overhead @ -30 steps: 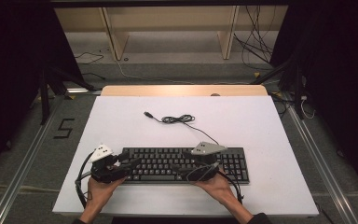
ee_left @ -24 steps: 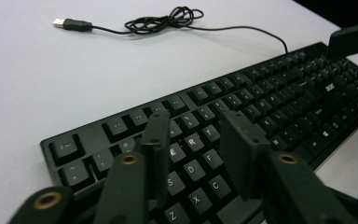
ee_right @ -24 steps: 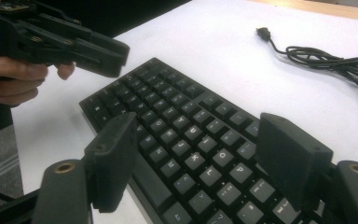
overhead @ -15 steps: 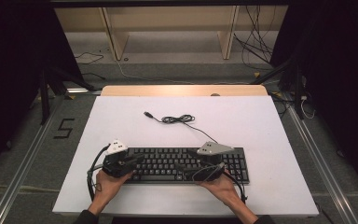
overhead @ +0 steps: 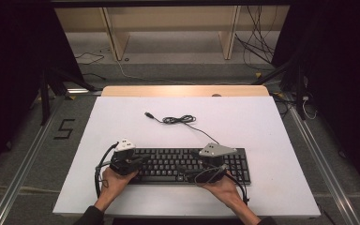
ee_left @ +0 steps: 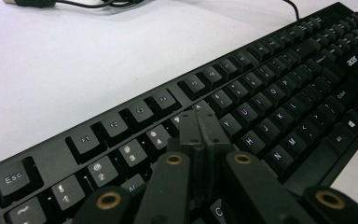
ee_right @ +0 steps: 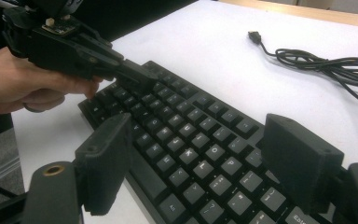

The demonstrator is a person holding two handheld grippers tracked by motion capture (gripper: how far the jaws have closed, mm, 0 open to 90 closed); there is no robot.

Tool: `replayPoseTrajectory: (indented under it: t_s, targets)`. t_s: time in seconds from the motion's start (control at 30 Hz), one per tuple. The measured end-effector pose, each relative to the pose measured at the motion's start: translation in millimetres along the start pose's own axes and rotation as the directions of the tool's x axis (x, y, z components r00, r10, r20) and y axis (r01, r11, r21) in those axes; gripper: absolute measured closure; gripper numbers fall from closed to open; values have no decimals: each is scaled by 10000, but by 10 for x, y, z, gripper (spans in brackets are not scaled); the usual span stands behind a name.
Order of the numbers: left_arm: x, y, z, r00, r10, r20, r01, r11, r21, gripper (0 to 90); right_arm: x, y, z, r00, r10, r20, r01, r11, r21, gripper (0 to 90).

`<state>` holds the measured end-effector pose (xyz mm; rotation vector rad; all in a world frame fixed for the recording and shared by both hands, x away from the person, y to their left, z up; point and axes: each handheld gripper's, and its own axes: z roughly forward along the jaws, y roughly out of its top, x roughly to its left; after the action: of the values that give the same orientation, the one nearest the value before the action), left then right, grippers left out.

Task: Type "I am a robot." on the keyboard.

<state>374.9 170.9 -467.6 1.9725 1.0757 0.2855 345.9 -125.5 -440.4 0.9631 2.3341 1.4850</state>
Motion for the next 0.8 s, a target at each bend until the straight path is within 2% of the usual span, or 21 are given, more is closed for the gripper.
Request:
replayPoseTrajectory:
  t_s: [0.37,0.8]
  targets:
    - [-47,25,103,9999,121,-17,-120,9993,348,892,9,6,-4,10000,-8,14,8,10000,-19,250]
    - [-27,3,148,9995,225,-231,-209,9975,675,892,15,7,-3,10000,-32,-2,32,10000,-29,250]
